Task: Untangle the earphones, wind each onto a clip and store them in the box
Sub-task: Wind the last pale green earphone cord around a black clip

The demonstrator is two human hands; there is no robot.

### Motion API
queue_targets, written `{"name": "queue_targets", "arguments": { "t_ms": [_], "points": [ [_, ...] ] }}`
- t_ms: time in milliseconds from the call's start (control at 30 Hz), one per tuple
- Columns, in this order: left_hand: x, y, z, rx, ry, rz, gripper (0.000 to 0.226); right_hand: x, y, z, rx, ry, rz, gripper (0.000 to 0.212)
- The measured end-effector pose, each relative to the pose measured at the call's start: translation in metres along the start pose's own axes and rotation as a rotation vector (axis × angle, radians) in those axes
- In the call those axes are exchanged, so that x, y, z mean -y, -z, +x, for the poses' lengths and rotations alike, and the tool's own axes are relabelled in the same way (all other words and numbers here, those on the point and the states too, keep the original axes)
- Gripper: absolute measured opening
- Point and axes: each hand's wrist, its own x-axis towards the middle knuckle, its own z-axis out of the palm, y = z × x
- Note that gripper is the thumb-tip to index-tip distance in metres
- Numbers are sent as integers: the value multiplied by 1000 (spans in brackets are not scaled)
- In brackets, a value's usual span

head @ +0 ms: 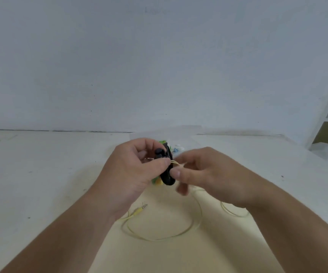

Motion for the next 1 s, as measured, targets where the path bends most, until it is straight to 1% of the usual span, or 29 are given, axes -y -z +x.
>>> {"name": "queue_targets", "arguments": {
  "t_ms": [67, 167, 200, 267, 333, 400, 533, 633, 800, 1000],
  "points": [
    [2, 1, 1, -3, -1, 20, 16, -2, 6, 0, -83, -23, 73, 26],
    [5, 3, 2, 42, 12, 38, 20, -1, 14, -1, -212, 8, 440, 30],
    [5, 2, 0, 78, 10, 39, 24, -2, 14, 0, -260, 0, 520, 33],
    [4, 1, -3, 164, -1, 33, 31, -1, 11, 3, -323, -34, 601, 36],
    [4, -3, -4, 217, -3, 21, 26, -2, 7, 7, -340, -62, 656, 36],
    [5, -5, -5, 200, 12, 7, 20, -2, 7, 8, -355, -63, 674, 34],
    [8, -5, -4, 142, 33, 14, 22, -2, 11, 6, -409, -23, 688, 35],
    [7, -4, -4, 170, 23, 5, 23, -1, 13, 4, -442, -25, 615, 33],
    [8, -3, -4, 218, -13, -52, 30, -1, 16, 3, -414, -22, 594, 33],
    [7, -3, -4, 240, -17, -167, 23, -3, 16, 3, -440, -50, 588, 32]
  ]
}}
